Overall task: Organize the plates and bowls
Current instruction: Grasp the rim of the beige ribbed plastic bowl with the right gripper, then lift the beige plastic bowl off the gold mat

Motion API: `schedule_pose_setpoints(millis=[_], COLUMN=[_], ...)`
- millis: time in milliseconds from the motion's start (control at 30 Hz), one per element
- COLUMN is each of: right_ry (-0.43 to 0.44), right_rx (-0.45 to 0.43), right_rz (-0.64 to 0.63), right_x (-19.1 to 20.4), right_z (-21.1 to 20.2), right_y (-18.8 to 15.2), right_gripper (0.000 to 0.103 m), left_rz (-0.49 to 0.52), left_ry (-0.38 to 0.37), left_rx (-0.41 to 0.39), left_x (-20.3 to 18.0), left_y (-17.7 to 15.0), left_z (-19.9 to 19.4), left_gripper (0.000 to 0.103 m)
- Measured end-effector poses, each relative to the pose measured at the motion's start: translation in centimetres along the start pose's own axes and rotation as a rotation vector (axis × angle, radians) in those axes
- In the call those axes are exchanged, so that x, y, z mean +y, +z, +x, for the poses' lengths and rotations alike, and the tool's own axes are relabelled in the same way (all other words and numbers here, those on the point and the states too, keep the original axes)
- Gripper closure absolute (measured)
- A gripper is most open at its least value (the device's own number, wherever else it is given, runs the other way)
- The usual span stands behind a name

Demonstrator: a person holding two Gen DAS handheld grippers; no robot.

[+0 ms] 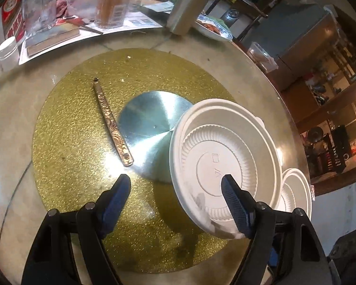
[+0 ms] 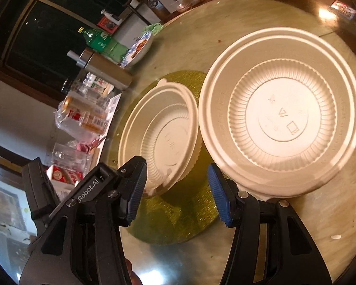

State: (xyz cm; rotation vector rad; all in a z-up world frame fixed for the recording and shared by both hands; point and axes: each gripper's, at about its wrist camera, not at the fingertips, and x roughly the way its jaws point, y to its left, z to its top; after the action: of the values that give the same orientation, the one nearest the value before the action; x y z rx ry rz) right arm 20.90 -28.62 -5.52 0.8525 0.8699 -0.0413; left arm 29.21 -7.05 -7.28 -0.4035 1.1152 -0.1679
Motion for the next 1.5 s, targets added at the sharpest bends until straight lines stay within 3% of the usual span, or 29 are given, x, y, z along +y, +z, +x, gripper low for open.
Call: schedule_pose_setpoints(millis=[167,267,333,1500], right_ry=[-0.028,-0.018,-0.016,0.099], right_rx=[0.010,0.025,0.025,0.023], right_rz=[0.007,0.012,-0.004,-0.134], right_x=[-0.5,-0.8,-0.5,0.4], right_z=[0.7,1.0,0.9,-3.6], right_y=[0.2,0.1,0.0,-8.2], right_gripper=[0.077,0.090,0.090,0.091], left_rz=[0.050,0.077,0.091,0.152], left_ry=[0.026,0.045,0.069,0.169], left_rx=[0.023,0.020,0.018,-0.114], left_x=[-0.7,-1.0,-1.0,2.1], left_y=[-0.1,-0.4,-0.5,-6.9], left_z=[1.1,1.1,1.0,-6.5], left_gripper=[0.064,0.079,0.087,0.086])
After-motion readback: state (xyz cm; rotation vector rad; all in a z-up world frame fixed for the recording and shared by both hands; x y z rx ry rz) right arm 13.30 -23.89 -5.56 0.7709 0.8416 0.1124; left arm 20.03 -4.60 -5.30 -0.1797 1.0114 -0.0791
